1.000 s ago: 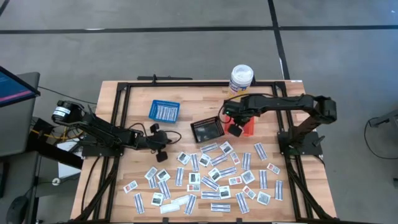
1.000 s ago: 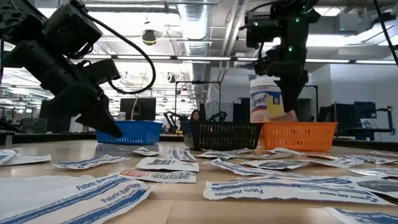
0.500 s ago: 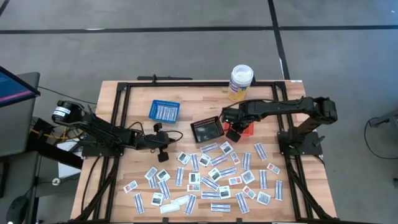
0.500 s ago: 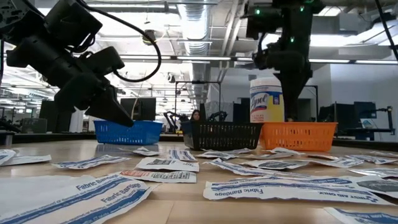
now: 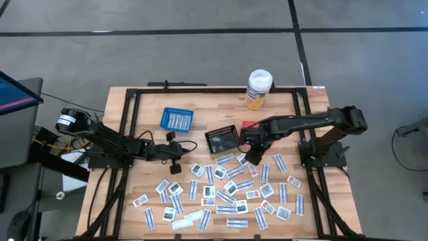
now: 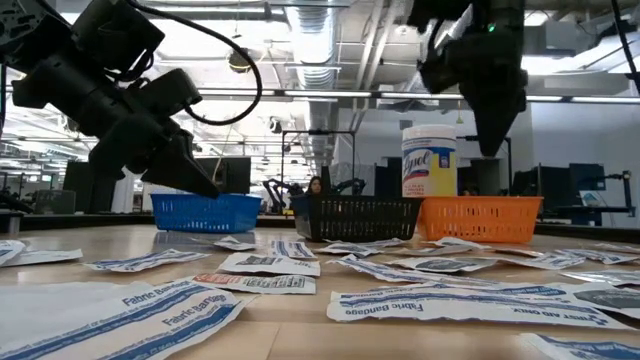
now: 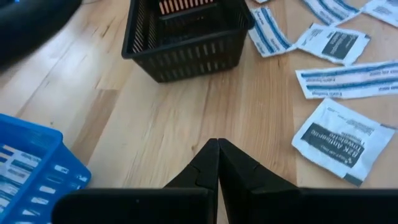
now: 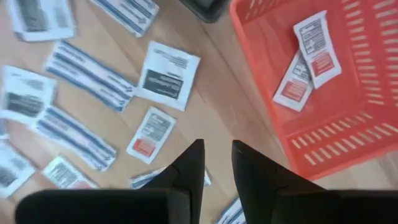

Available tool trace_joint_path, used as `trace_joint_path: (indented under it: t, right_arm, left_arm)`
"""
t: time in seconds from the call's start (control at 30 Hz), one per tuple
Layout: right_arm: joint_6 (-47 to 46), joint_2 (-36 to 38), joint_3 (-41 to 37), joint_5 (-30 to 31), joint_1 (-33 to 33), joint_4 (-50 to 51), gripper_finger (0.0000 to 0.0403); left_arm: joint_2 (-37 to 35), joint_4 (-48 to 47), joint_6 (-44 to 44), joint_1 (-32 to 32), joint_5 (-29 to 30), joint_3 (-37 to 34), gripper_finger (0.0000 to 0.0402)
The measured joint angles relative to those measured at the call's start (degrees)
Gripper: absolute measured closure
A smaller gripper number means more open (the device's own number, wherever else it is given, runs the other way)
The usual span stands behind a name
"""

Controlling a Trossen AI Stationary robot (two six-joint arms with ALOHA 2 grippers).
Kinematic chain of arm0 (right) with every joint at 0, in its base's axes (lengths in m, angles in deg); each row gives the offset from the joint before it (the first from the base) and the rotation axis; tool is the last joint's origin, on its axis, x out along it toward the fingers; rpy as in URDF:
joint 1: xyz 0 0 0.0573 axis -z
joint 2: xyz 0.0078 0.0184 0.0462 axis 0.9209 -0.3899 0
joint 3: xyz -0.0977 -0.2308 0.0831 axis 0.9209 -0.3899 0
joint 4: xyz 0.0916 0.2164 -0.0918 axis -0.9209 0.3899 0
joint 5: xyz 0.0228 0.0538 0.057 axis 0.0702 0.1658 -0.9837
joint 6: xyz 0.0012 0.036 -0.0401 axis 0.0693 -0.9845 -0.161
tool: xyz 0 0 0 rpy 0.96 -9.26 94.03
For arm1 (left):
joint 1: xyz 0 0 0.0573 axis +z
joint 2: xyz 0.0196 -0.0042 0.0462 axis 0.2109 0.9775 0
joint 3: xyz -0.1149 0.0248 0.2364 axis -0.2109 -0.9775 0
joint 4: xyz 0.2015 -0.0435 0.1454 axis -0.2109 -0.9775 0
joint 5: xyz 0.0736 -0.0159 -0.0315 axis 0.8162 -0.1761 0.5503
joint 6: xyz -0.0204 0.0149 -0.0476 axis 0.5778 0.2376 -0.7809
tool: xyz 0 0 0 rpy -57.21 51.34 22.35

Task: Pick & Place First Aid Supplies
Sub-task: Put the towelette pack into the black bin

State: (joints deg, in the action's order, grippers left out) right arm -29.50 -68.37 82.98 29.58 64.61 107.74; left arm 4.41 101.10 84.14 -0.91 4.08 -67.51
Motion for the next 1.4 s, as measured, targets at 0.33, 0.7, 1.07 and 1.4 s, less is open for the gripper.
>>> trace_joint_path:
  t: [0.33,0.7,1.07,1.4]
  right_arm:
    - [0.86,15.44,-10.29,9.15,-4.86,-11.12,0.0327]
    - [22.01,29.12,-31.14,9.12,-4.18,-49.79,0.0327]
    - [41.31,20.3,-31.69,8.87,2.77,-78.91,0.0327]
    - [43.21,15.03,-31.69,8.67,6.59,-78.95,0.0327]
  left_arm:
    - [0.0,0.55,-0.53,0.0,-0.02,-0.02,0.0394]
    - [0.0,1.85,-1.48,0.62,-10.82,0.87,0.0356]
    - [2.68,5.13,-7.82,2.77,-20.55,1.8,0.026]
    - [16.45,13.44,-11.17,5.49,-20.59,1.84,0.0257]
